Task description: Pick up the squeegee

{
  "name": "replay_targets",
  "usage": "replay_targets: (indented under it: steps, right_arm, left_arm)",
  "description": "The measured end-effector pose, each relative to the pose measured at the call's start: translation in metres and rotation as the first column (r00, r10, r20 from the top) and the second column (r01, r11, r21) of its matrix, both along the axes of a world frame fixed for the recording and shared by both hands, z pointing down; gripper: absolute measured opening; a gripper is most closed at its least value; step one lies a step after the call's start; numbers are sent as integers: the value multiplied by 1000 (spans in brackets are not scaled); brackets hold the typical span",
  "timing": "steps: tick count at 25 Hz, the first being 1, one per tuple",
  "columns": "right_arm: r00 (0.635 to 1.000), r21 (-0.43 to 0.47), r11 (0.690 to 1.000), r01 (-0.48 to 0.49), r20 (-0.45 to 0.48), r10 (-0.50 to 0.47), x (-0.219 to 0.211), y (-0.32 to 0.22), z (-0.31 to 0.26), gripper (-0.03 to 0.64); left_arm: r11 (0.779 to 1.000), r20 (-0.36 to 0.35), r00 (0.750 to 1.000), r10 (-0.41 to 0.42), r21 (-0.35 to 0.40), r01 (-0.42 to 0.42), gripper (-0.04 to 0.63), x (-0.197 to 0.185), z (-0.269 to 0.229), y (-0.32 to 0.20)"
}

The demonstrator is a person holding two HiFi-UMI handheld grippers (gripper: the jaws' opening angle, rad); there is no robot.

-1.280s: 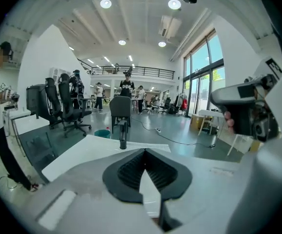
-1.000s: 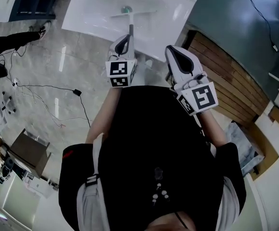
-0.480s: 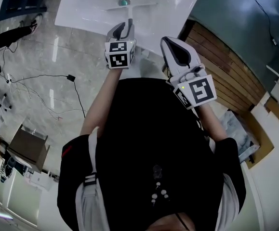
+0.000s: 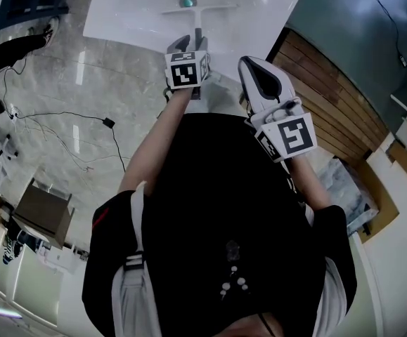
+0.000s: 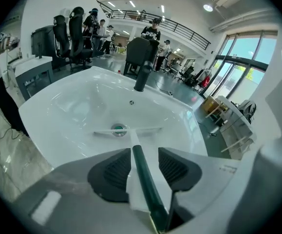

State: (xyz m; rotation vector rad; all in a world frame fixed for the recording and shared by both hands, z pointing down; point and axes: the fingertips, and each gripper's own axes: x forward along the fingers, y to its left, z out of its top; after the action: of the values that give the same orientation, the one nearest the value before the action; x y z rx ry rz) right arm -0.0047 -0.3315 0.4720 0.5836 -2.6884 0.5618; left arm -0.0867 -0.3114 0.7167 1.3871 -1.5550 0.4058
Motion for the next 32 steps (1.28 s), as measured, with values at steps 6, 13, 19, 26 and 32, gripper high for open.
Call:
replay_targets:
  steps: [6,13,19,26,32]
  right_arm:
    - [1000,1,1000,-16,-12,17,-4,0,-1,3]
    - [997,-4,998,-69,-26,69,1,-11,2,3]
    - [993,-7,993,-116,-29,116,11,-22,2,3]
    - [991,-8,991,-135,-23,134,18,-25,0,3]
    - [992,-4,993,-122,-20,121,19,-19,-2,3]
  left_arm:
    - [993,11,1000,-15,-115,16,184,2,22,1]
    - [978,-10,1000,-16,-209,13,183,4,44,-6]
    - [964,-25,999,-34,-263,26,151,11,55,-8]
    - [964,0,1000,-28,-266,26,118,6,52,-6]
    - [971,15,999,-47,-233,49,107,-3,48,-3]
